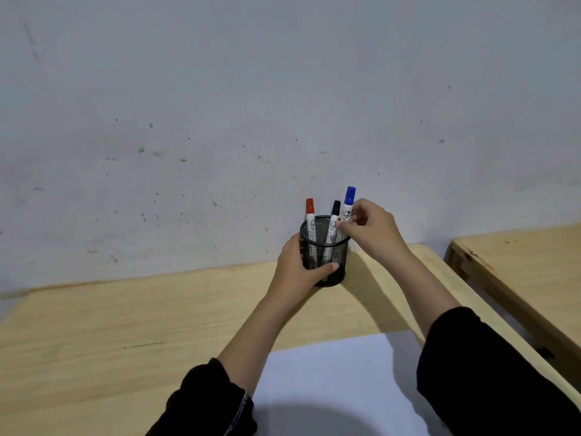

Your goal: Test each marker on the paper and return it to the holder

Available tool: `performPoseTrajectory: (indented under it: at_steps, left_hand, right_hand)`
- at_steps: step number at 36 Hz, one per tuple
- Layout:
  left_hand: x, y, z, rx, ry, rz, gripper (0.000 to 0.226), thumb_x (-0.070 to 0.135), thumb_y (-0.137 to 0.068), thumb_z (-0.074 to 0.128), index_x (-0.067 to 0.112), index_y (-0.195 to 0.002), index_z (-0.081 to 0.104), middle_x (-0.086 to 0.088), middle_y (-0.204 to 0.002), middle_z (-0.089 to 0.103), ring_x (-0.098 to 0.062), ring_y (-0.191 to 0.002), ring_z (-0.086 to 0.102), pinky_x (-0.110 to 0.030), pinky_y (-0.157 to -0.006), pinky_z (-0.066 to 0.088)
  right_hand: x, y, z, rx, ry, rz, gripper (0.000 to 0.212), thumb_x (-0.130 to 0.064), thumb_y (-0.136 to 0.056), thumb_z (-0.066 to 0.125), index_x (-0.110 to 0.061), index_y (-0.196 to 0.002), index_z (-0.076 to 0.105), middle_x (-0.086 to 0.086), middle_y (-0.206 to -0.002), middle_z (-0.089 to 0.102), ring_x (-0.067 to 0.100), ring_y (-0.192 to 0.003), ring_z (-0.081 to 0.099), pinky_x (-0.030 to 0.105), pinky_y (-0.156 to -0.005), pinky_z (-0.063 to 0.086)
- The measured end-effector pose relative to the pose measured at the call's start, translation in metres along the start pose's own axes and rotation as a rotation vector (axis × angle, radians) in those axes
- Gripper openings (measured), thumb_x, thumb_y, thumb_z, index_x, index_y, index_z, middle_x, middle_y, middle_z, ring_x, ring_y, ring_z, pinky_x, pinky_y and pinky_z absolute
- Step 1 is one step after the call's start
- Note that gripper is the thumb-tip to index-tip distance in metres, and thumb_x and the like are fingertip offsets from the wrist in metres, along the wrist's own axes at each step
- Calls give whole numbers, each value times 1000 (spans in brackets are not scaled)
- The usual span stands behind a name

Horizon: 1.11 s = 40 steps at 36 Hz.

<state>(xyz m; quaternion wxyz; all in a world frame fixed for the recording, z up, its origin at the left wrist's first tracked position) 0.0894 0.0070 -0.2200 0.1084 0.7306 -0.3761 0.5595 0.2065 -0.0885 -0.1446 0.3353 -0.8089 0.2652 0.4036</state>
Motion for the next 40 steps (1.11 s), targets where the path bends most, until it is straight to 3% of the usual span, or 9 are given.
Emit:
performPoseTrajectory:
  at_steps: [6,17,23,25,27,29,30,33,40]
  left_hand:
    - [0,1,0,-9,-5,-7,67,47,-57,80,35,-116,50,9,-118,60,-15,-114,57,-43,-98,49]
    - [5,2,-3,-17,-22,-24,52,39,-60,81,44,-102,51,9,-114,62,-14,-110,59,-42,-95,51]
    - [10,5,-8,-60,-58,-52,55,38,-63,78,26,-113,57,1,-118,60,-13,-109,60,-39,-98,50]
    - [12,6,-12,-77,-92,-64,48,31,-71,76,22,-114,58,3,-118,57,-13,-113,57,-33,-98,47]
    - [14,8,-17,-86,-125,-73,42,23,-80,72,17,-118,56,5,-114,48,-11,-110,51,-18,-87,42]
    - [19,13,-24,-102,-158,-93,48,20,-85,68,10,-128,48,3,-119,42,-7,-106,48,-4,-75,40]
    - [18,14,-26,-105,-184,-92,55,22,-86,67,7,-133,43,1,-126,41,-7,-110,47,-3,-80,41]
    - [37,25,-43,-116,-285,-113,72,34,-85,66,5,-143,33,-8,-146,36,-21,-134,38,-31,-109,34]
    - [66,52,-77,-78,-379,-85,70,37,-88,61,4,-143,33,-10,-149,34,-22,-138,33,-30,-108,28]
  right_hand:
    - [-3,2,-2,-42,48,28,8,-10,-77,69,-10,-84,65,3,-78,62,18,-77,57,27,-75,46]
    - [-3,6,-4,16,67,24,13,-6,-79,65,-7,-92,67,-7,-67,56,16,-75,54,20,-66,40]
    - [-6,10,-8,15,54,44,21,-8,-80,65,-7,-101,67,3,-88,63,16,-83,58,23,-77,41]
    - [-8,12,-10,11,56,51,22,-9,-81,64,-8,-103,65,3,-90,62,16,-85,58,24,-79,43]
    - [-10,14,-13,-4,65,62,27,-11,-82,64,-8,-109,63,4,-95,62,17,-88,58,26,-82,44]
    - [-13,17,-16,-20,90,80,32,-14,-83,64,-8,-114,61,6,-102,62,19,-93,58,27,-83,43]
    - [-14,18,-17,-25,102,83,34,-15,-83,64,-8,-116,60,8,-106,63,20,-97,59,28,-85,44]
    - [-23,28,-22,-63,146,99,37,-17,-84,63,-8,-120,57,12,-117,62,23,-108,58,30,-88,43]
    - [-47,61,-26,-120,185,95,38,-13,-87,58,-8,-124,54,13,-124,58,18,-94,52,25,-78,39]
Point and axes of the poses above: each hand's wrist, its own y-axis away from the middle knuckle, its own z-axis out of the palm, x = y × z, the point moved 2 cm from there along -y, towards the middle knuckle
